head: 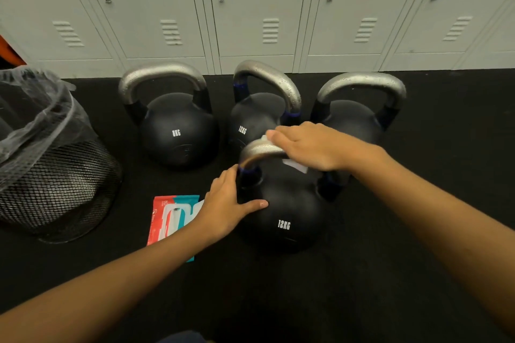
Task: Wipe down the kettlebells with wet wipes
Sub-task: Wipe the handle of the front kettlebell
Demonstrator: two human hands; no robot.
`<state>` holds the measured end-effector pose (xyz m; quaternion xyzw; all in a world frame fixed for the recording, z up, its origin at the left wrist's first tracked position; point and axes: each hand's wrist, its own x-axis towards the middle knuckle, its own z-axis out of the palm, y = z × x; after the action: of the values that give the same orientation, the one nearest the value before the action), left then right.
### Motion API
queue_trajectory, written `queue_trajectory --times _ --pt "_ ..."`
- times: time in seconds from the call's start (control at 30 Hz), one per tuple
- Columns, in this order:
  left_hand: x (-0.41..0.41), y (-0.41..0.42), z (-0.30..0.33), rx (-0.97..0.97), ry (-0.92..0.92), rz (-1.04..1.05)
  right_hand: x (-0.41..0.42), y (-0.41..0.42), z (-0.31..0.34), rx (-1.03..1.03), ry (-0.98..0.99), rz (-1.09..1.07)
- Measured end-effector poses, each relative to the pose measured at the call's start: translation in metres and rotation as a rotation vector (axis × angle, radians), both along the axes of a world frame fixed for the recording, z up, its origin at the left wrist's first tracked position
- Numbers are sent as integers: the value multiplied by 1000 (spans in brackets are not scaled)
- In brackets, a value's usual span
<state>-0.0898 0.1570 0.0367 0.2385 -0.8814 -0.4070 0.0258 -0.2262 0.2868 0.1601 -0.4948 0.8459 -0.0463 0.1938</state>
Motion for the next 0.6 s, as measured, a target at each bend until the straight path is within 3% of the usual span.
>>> queue_trajectory --times 0.1,0.27,0.33,0.5,0.6 --pt "1 0 1 0 -7 -8 13 -11 -16 -112 337 119" --pt "3 1 3 -29 -5 -26 13 10 -38 -345 470 -1" --pt "3 0 4 -54 -2 -26 9 23 -43 -397 375 -131" --pt "0 -4 6 -89 41 -34 -9 58 -59 -642 -271 -412" --pt "-4 -8 11 -61 105 9 -8 70 -71 -732 -514 -455"
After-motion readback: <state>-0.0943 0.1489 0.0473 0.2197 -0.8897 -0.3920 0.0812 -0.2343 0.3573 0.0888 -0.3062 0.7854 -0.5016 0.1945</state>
